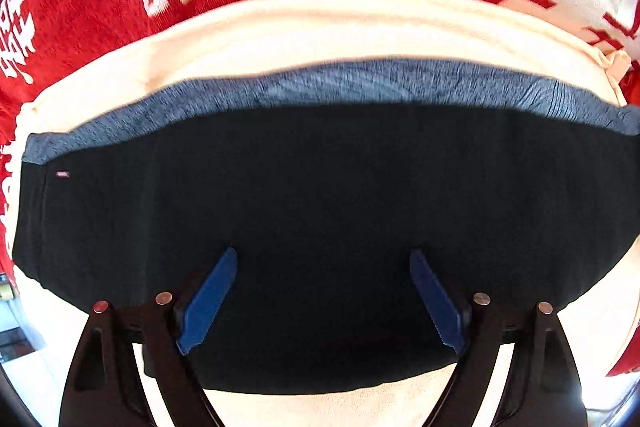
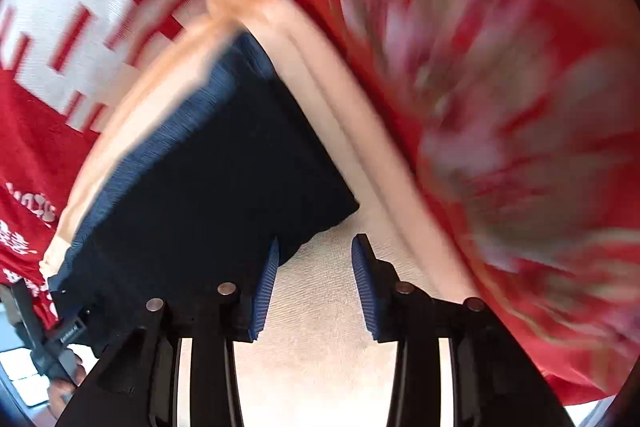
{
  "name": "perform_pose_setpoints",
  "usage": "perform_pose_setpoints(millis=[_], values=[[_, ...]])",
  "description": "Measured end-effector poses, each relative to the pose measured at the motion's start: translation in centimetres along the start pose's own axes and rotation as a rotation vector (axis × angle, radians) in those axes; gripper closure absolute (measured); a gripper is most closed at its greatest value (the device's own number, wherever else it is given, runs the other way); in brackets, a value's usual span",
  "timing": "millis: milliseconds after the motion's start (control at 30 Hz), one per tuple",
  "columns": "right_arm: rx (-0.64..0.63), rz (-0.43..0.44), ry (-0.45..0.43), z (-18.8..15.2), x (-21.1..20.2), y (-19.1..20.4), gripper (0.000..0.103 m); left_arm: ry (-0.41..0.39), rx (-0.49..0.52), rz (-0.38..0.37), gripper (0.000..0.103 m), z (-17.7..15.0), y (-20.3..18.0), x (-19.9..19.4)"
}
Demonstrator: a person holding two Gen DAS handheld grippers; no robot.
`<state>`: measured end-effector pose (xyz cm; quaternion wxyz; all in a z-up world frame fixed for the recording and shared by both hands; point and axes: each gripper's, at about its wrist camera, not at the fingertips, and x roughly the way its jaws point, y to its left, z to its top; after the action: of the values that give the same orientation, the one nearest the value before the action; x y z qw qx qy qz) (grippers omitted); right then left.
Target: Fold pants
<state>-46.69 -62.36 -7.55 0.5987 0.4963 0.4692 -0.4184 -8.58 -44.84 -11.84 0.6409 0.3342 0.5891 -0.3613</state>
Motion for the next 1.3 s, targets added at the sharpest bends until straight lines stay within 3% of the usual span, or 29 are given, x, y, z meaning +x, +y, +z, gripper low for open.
perform_pose_setpoints(millis=[67,133,267,333,367,433,467,567,600,633,700,833,900,1000,1300], values=[[-0.066,0.045,-0.096,0.2,-2.6,1.7,0.061,-0.055,-0.005,-0.034,0.014,1.5,0.2,-1.3],[-0.165,0.080,-0.098,1.2,-2.5,4.2,0.061,-0.089,0.003,-0.043,0.014,3.4,-0.1,-1.6],[-0.259,0.108,-0.077,4.0,1.7,7.8,0.061,-0.113,0.000,-0.013,0.014,7.2,-1.3,0.5],[-0.257,0.061,-0.066,6.1,4.1,8.0,0.062,-0.125,-0.022,0.010,0.014,8.7,-1.1,2.0],[-0.244,0.033,-0.064,6.7,4.8,7.5,0.065,-0.125,-0.034,0.008,0.014,9.2,-0.8,2.5],[-0.212,0.017,-0.081,8.4,5.8,6.1,0.095,-0.129,-0.065,0.014,0.014,10.2,0.5,3.3],[-0.193,0.005,-0.087,9.0,5.8,5.6,0.097,-0.129,-0.072,0.029,0.014,10.6,1.1,3.5],[-0.129,0.007,-0.084,9.3,4.7,5.3,0.090,-0.124,-0.131,0.073,0.014,10.9,4.5,3.0],[-0.132,0.011,-0.080,9.1,4.4,5.7,0.082,-0.119,-0.148,0.088,0.014,10.6,5.4,2.5],[-0.143,0.019,-0.073,8.4,4.0,6.3,0.067,-0.115,-0.164,0.102,0.014,10.3,6.5,2.0],[-0.151,0.070,-0.056,7.0,3.2,7.6,0.046,-0.109,-0.178,0.122,0.014,9.4,8.4,0.9],[-0.150,0.226,0.053,1.7,3.2,9.8,0.045,-0.093,-0.186,0.171,0.014,6.3,11.4,-0.8],[-0.137,0.298,0.135,-1.4,3.9,11.1,0.045,-0.086,-0.206,0.174,0.014,4.0,11.8,-1.1],[-0.152,0.410,0.239,-5.6,5.3,14.1,0.045,-0.093,-0.270,0.164,0.014,1.7,15.5,-0.6],[-0.163,0.664,0.437,-18.4,10.5,28.1,0.045,-0.113,-0.300,0.173,0.014,-1.6,24.8,2.1]])
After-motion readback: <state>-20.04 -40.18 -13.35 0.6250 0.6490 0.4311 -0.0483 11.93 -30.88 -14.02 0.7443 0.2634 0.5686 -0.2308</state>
